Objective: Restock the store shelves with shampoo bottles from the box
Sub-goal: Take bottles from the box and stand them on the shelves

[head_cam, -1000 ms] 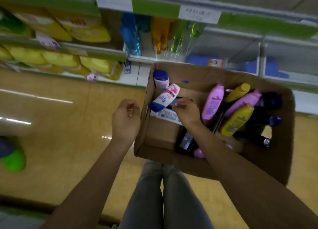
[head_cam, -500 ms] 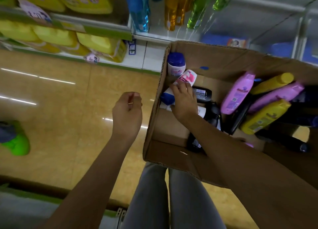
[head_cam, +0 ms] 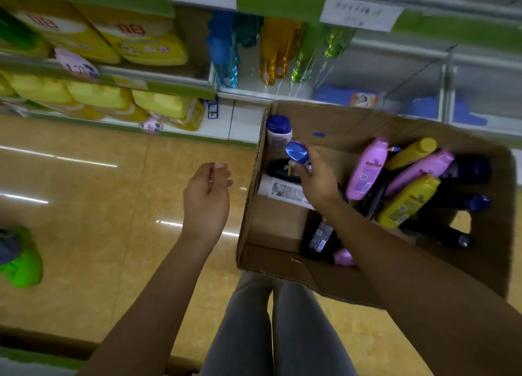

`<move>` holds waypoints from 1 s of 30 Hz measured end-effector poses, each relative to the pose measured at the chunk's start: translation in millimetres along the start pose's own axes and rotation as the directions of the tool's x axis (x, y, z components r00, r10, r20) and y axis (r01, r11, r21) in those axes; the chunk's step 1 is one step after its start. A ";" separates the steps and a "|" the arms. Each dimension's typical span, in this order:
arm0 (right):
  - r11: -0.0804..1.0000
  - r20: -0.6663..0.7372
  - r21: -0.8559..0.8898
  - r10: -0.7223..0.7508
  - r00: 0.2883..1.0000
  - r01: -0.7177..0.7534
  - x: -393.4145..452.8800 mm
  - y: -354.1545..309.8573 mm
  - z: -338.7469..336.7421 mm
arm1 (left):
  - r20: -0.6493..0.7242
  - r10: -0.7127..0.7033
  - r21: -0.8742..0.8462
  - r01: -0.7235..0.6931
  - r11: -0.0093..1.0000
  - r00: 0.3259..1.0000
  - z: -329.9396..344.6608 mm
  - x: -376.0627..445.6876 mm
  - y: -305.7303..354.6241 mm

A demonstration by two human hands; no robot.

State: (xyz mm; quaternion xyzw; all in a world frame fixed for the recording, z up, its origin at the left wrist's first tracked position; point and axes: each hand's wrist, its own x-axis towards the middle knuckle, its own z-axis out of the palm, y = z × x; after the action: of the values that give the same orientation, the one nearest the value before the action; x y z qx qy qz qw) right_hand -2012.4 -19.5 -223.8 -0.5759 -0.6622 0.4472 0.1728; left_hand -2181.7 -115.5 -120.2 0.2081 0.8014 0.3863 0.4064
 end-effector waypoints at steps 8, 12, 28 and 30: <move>0.904 0.043 0.416 0.092 0.995 -0.101 -32.7 -74.9 -101.9 | 0.100 0.099 -0.025 -0.097 0.995 0.990 -0.1 -37.3 55.2; 0.873 0.108 0.479 0.047 0.993 -0.093 -56.9 -127.4 -149.7 | 0.234 0.169 -0.027 -0.168 0.985 0.957 1.2 -53.0 90.0; 0.847 0.140 0.531 -0.084 0.987 -0.003 -151.9 -257.7 -255.7 | 0.776 0.198 -0.066 -0.236 0.970 0.599 -45.3 -148.5 181.8; 0.860 0.112 0.511 -0.076 0.991 0.008 -157.4 -266.0 -262.4 | 0.758 0.248 -0.119 -0.247 0.962 0.603 -48.8 -159.4 190.2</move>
State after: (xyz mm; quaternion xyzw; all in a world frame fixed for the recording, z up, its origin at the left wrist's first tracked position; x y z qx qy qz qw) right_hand -1935.4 -43.9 173.5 -0.4653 -0.5428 0.6382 0.2857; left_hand -2124.7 -123.7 126.1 0.4604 0.5162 0.3145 0.6501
